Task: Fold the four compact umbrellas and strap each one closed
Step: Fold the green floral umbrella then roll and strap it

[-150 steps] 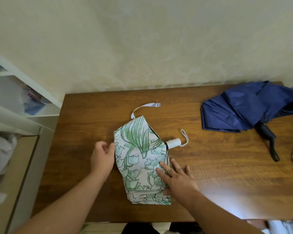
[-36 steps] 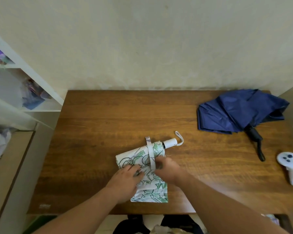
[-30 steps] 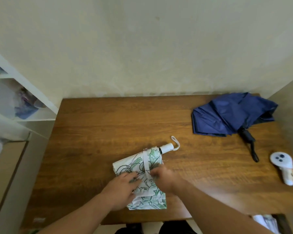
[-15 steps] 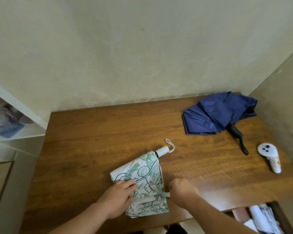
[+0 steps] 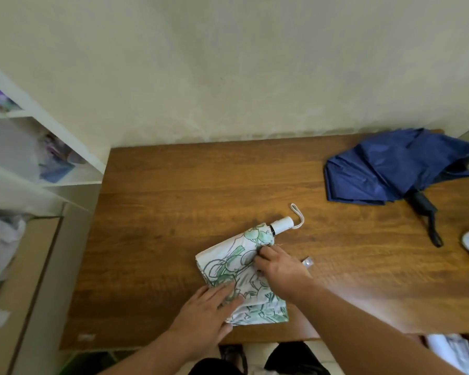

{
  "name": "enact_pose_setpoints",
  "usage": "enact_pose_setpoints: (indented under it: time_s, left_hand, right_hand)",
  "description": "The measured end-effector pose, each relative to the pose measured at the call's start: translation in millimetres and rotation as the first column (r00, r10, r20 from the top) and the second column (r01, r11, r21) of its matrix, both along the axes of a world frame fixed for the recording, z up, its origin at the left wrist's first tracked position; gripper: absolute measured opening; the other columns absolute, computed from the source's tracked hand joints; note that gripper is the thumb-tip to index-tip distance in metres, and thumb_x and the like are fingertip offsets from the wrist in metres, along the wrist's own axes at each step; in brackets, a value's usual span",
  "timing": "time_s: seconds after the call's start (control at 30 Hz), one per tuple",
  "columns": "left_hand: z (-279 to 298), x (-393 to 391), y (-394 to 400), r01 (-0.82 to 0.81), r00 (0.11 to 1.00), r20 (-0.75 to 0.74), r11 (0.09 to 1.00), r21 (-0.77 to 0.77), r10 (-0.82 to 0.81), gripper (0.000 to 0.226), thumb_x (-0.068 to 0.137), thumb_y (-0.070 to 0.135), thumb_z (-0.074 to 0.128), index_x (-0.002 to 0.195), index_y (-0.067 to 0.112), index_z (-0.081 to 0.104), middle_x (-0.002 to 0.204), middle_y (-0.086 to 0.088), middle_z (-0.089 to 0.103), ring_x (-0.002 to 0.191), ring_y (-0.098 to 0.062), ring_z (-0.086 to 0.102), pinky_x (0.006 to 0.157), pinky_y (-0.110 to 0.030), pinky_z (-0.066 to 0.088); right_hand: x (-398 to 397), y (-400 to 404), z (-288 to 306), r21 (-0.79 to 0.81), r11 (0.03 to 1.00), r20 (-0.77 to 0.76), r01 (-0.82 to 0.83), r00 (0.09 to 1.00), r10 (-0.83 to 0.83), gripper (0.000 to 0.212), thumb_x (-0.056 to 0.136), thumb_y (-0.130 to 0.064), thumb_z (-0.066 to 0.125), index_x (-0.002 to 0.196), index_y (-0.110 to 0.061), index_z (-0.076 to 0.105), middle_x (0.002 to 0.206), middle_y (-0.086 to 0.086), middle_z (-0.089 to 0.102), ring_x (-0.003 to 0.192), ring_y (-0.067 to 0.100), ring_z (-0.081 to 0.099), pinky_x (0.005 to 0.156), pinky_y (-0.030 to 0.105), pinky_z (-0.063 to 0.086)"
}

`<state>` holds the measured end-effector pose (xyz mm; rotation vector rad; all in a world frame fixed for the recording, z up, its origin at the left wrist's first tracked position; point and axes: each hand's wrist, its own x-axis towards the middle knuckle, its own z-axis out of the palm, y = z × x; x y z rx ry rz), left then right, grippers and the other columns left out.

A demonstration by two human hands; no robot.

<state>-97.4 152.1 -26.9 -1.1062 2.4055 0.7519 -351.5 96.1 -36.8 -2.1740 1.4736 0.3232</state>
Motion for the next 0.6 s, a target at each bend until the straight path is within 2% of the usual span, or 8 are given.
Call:
enact_pose_setpoints:
  time_s: [0.07,0.13,0.17,0.23,0.33,0.43,0.5,0.6]
  left_hand:
    - [11,-9,-15,-0.108,0.993,-0.058,0.990,-0.089,0.103,0.047,0.109,0.054,0.032,0.152,0.041,0.046,0.160,0.011,0.048,0.145,-0.013,0.044,0.124,-0.042,0.029]
    - [21,-24,-41,-0.266,0.959,-0.156,0.943,-0.199,0.237,0.035,0.108,0.049,0.038,0.129,0.039,0.064,0.122,0.016,0.067,0.115,-0.012,0.059,0.106,-0.038,0.043]
    - [24,-32,-55,-0.347,0.931,-0.212,0.904,-0.252,0.298,0.029,0.106,0.046,0.043,0.123,0.039,0.065,0.115,0.015,0.064,0.110,-0.014,0.057,0.100,-0.036,0.045]
    - [26,-46,-83,-0.460,0.884,-0.241,0.838,-0.292,0.401,0.033,0.103,0.047,0.051,0.134,0.039,0.058,0.124,0.008,0.057,0.117,-0.018,0.052,0.098,-0.036,0.045]
    - [19,-56,-113,-0.421,0.902,0.028,0.894,-0.153,0.430,0.073,0.097,0.063,0.059,0.160,0.039,0.029,0.153,0.000,0.043,0.139,-0.027,0.041,0.111,-0.044,0.039]
    - [6,-56,-118,-0.442,0.884,0.136,0.894,-0.071,0.447,0.084,0.092,0.067,0.064,0.161,0.039,0.024,0.151,-0.002,0.046,0.135,-0.028,0.046,0.107,-0.047,0.042]
    - [-2,-55,-112,-0.477,0.869,0.107,0.875,-0.082,0.484,0.084,0.090,0.065,0.068,0.159,0.040,0.027,0.146,-0.002,0.049,0.131,-0.028,0.048,0.104,-0.047,0.044]
    - [-6,-58,-109,-0.508,0.852,0.096,0.857,-0.085,0.515,0.084,0.088,0.063,0.073,0.156,0.043,0.028,0.141,-0.001,0.050,0.129,-0.028,0.047,0.102,-0.048,0.045]
  right_hand:
    - [-5,6,0,0.019,1.000,-0.016,-0.020,1.000,0.020,0.060,0.099,-0.025,0.060,0.155,-0.031,0.039,0.159,-0.005,0.030,0.145,0.022,0.030,0.114,0.053,0.043]
    - [-6,8,1,0.043,0.999,-0.040,-0.031,0.999,0.033,0.067,0.100,-0.021,0.058,0.160,-0.032,0.031,0.164,-0.003,0.022,0.150,0.023,0.022,0.116,0.055,0.039]
    - [-5,9,3,0.057,0.998,-0.047,-0.036,0.998,0.039,0.067,0.101,-0.020,0.055,0.161,-0.031,0.029,0.165,-0.002,0.020,0.151,0.023,0.020,0.116,0.055,0.039]
    - [-4,8,5,0.075,0.996,-0.058,-0.047,0.997,0.051,0.067,0.102,-0.019,0.053,0.162,-0.029,0.026,0.165,0.000,0.017,0.151,0.024,0.017,0.115,0.055,0.039]
    - [-5,7,10,0.093,0.993,-0.080,-0.078,0.993,0.085,0.073,0.100,-0.017,0.053,0.164,-0.028,0.019,0.166,-0.001,0.013,0.151,0.024,0.016,0.118,0.056,0.034]
    - [-10,8,13,0.093,0.991,-0.048,-0.100,0.993,0.105,0.071,0.101,-0.018,0.051,0.164,-0.027,0.020,0.166,-0.001,0.015,0.152,0.023,0.018,0.119,0.054,0.033]
    - [-15,7,8,0.107,0.991,0.026,-0.077,0.997,0.075,0.061,0.102,-0.022,0.051,0.160,-0.028,0.033,0.162,-0.002,0.026,0.147,0.023,0.030,0.114,0.051,0.042]
    - [-24,-11,6,0.084,0.996,0.141,-0.002,0.990,-0.010,0.038,0.099,-0.025,0.056,0.136,-0.029,0.063,0.138,-0.003,0.057,0.119,0.026,0.061,0.089,0.043,0.059]
